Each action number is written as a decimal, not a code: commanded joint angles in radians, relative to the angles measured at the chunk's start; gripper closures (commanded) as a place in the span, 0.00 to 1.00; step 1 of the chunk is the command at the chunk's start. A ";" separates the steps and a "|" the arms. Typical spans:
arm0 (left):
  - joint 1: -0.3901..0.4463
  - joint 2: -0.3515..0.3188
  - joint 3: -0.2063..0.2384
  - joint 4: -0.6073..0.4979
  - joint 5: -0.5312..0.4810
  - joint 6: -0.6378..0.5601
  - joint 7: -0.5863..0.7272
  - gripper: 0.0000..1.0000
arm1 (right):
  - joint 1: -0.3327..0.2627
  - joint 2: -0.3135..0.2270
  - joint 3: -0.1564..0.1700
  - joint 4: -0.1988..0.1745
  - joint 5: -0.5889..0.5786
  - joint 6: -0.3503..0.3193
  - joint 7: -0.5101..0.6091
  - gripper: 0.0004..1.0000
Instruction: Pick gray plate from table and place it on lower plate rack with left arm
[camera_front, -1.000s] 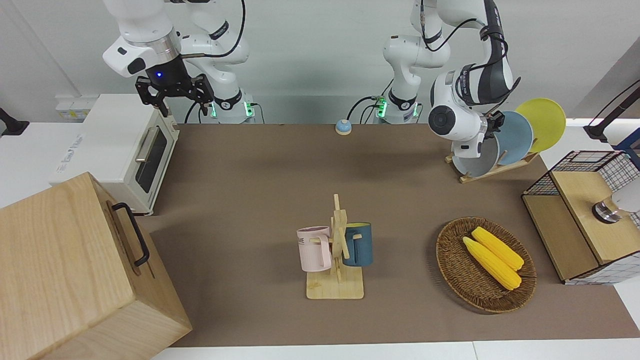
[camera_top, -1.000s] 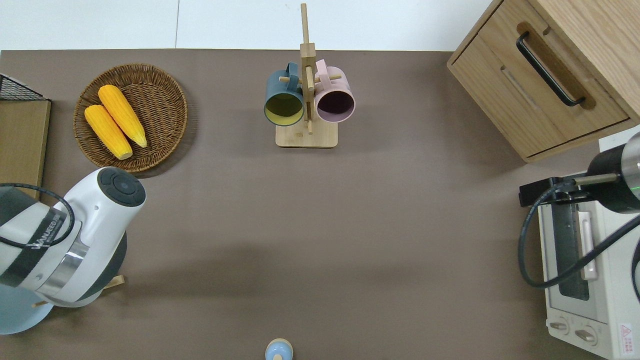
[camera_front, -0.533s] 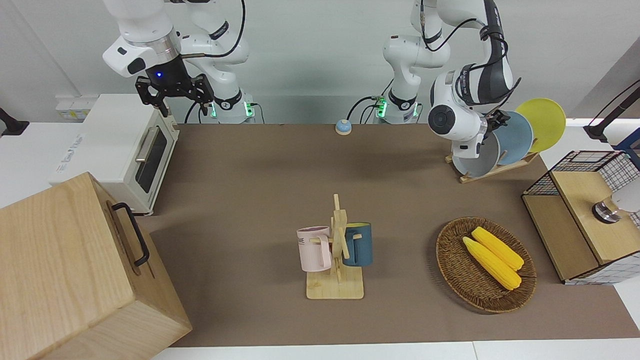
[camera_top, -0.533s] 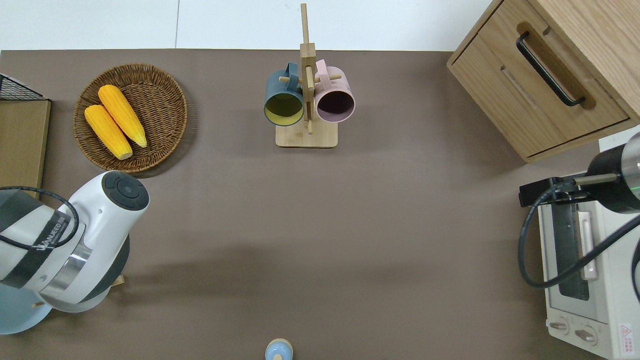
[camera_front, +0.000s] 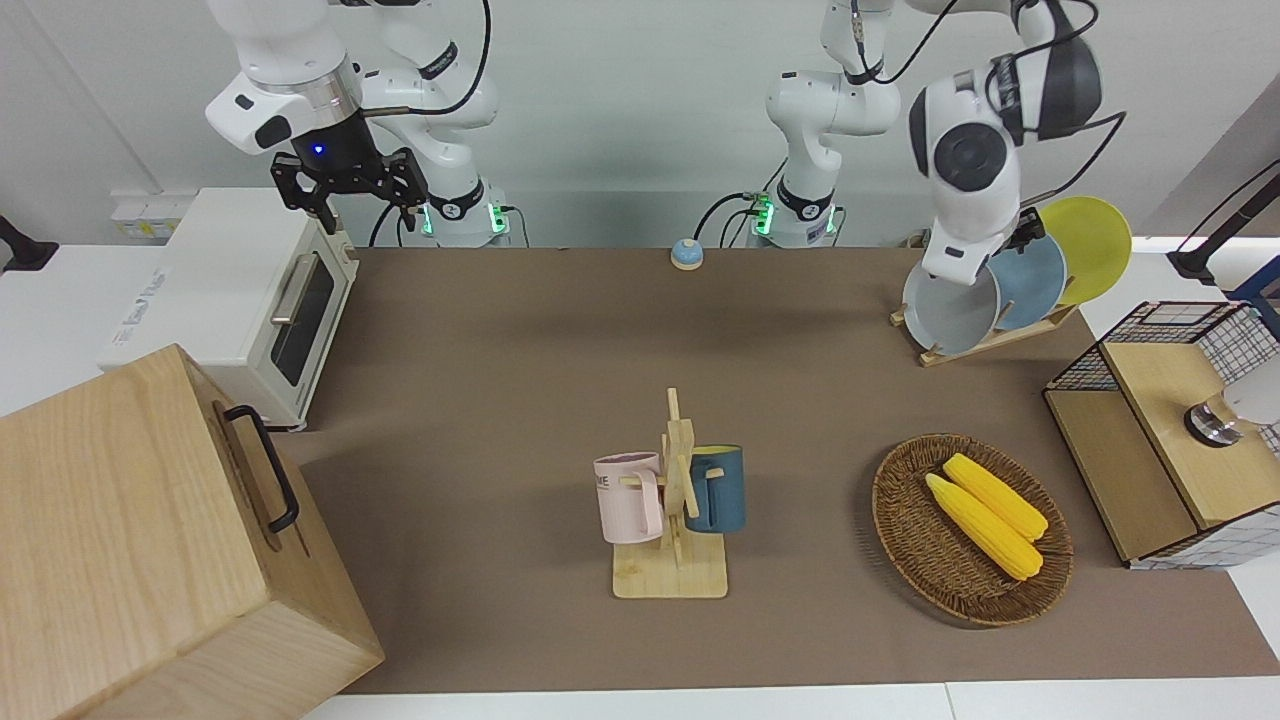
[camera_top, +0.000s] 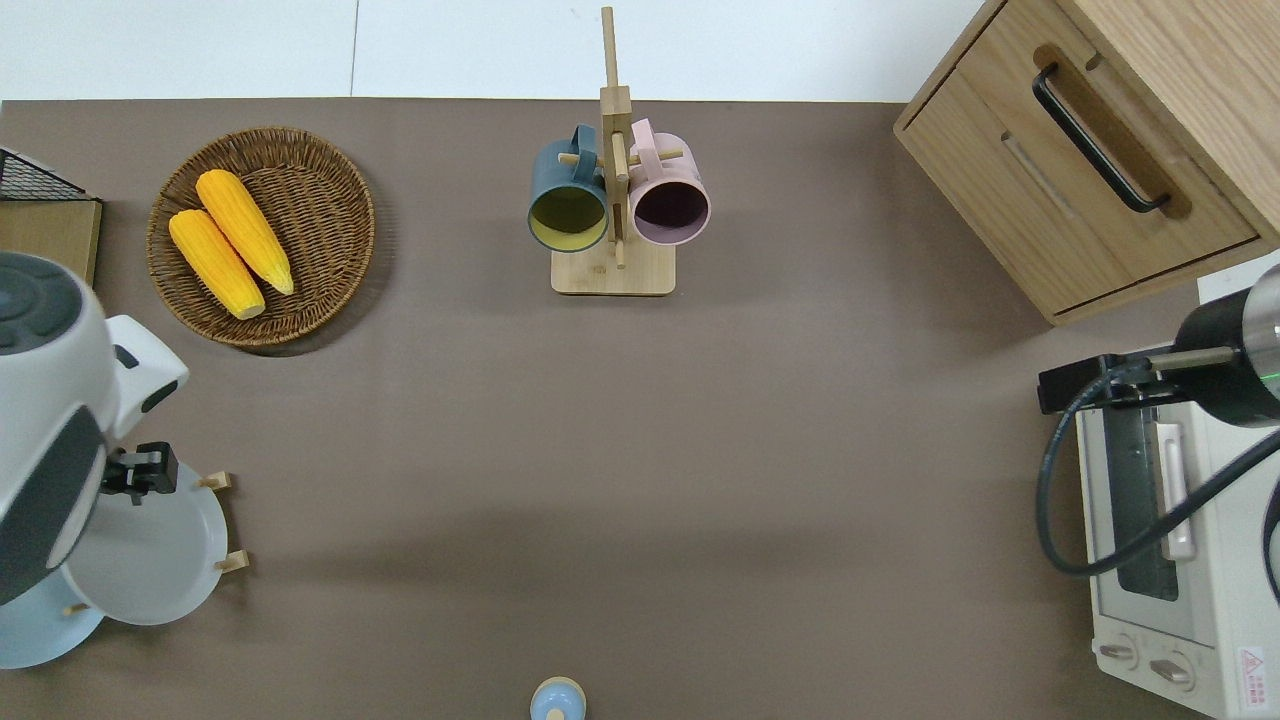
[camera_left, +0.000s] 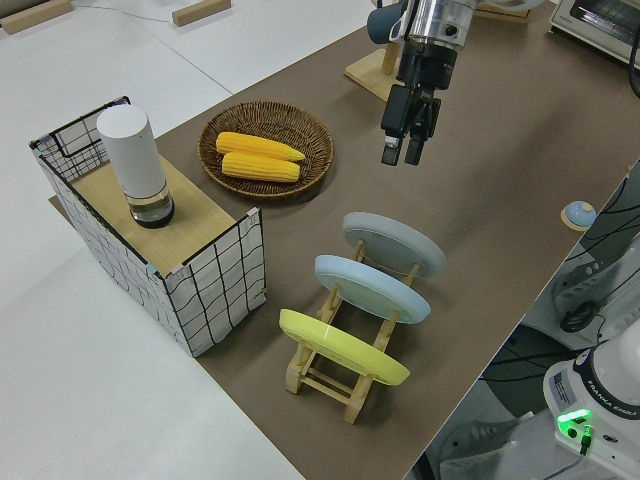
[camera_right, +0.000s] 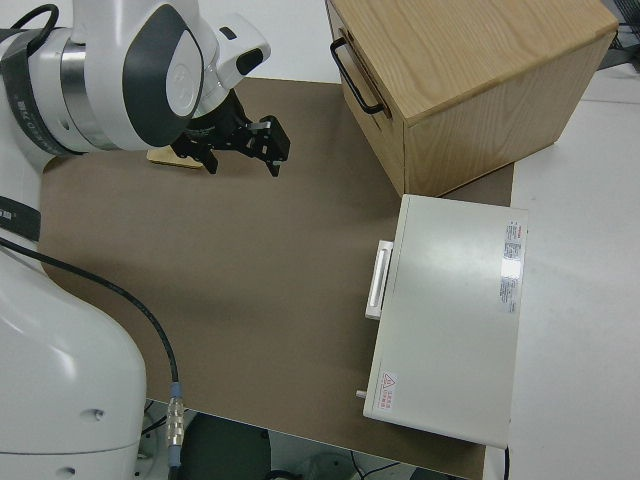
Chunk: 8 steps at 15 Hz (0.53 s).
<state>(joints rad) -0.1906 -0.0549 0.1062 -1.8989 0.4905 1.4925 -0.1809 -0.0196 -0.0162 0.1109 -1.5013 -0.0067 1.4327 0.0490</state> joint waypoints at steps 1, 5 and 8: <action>0.014 0.003 0.009 0.133 -0.195 -0.049 0.132 0.00 | -0.025 -0.002 0.018 0.007 0.019 -0.015 0.009 0.01; 0.017 0.004 0.029 0.254 -0.404 -0.077 0.159 0.00 | -0.025 -0.002 0.018 0.007 0.019 -0.015 0.009 0.01; 0.019 0.004 0.055 0.323 -0.507 -0.077 0.184 0.00 | -0.025 -0.002 0.018 0.007 0.019 -0.015 0.009 0.01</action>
<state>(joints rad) -0.1837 -0.0655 0.1385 -1.6651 0.0743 1.4436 -0.0446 -0.0196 -0.0162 0.1109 -1.5013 -0.0067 1.4327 0.0490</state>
